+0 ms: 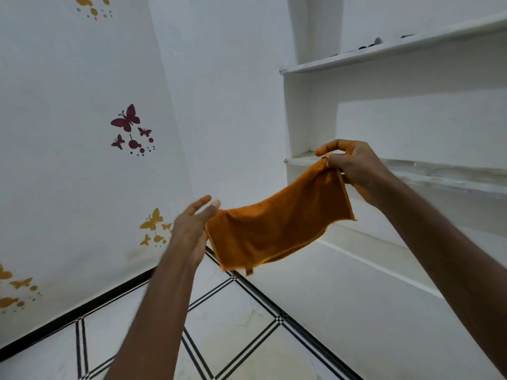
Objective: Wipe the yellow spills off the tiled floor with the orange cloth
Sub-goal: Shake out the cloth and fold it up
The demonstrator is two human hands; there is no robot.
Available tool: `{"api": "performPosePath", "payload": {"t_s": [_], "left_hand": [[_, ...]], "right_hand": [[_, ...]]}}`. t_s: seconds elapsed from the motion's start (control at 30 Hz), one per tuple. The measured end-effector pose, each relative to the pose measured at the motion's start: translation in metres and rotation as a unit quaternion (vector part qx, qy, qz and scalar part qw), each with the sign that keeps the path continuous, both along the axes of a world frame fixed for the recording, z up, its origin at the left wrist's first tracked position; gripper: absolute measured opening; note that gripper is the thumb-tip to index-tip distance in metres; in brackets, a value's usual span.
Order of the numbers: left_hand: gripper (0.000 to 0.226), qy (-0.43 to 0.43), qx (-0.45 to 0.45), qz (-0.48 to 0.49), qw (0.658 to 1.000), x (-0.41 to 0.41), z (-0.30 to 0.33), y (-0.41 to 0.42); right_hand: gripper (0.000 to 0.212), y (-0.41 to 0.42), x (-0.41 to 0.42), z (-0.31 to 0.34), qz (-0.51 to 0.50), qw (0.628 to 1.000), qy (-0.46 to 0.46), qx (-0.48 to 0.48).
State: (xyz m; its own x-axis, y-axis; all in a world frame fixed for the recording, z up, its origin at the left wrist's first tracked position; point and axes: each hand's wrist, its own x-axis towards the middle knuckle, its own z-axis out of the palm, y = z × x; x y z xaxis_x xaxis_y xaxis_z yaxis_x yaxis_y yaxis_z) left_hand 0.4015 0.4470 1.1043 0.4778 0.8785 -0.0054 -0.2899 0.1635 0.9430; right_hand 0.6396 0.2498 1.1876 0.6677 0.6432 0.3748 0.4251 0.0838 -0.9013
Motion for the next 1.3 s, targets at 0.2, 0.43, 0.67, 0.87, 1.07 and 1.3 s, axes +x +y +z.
{"api": "performPosePath", "payload": {"t_s": [0.2, 0.43, 0.67, 0.87, 1.07, 1.3], "left_hand": [[0.034, 0.157, 0.177, 0.030, 0.971, 0.016, -0.001, 0.025], [0.035, 0.274, 0.451, 0.092, 0.845, 0.017, 0.045, 0.019], [0.028, 0.324, 0.556, 0.071, 0.762, 0.005, 0.071, 0.022], [0.025, 0.377, 0.554, -0.010, 0.742, -0.018, 0.101, 0.026], [0.017, 0.370, 0.528, -0.037, 0.764, -0.043, 0.107, 0.011], [0.031, 0.209, 0.337, -0.158, 0.904, -0.079, 0.094, -0.006]], "right_hand": [[0.015, -0.003, 0.019, -0.008, -0.089, 0.991, -0.087, -0.053], [0.020, 0.002, 0.030, -0.026, -0.184, 0.978, -0.082, -0.059], [0.020, -0.007, 0.036, -0.025, -0.088, 0.994, 0.045, -0.049], [0.019, -0.024, 0.025, -0.011, -0.075, 0.973, -0.154, -0.153], [0.006, -0.044, 0.004, -0.002, -0.121, 0.943, -0.269, -0.156], [0.019, -0.058, -0.013, -0.009, 0.037, 0.999, -0.030, -0.007]]}}
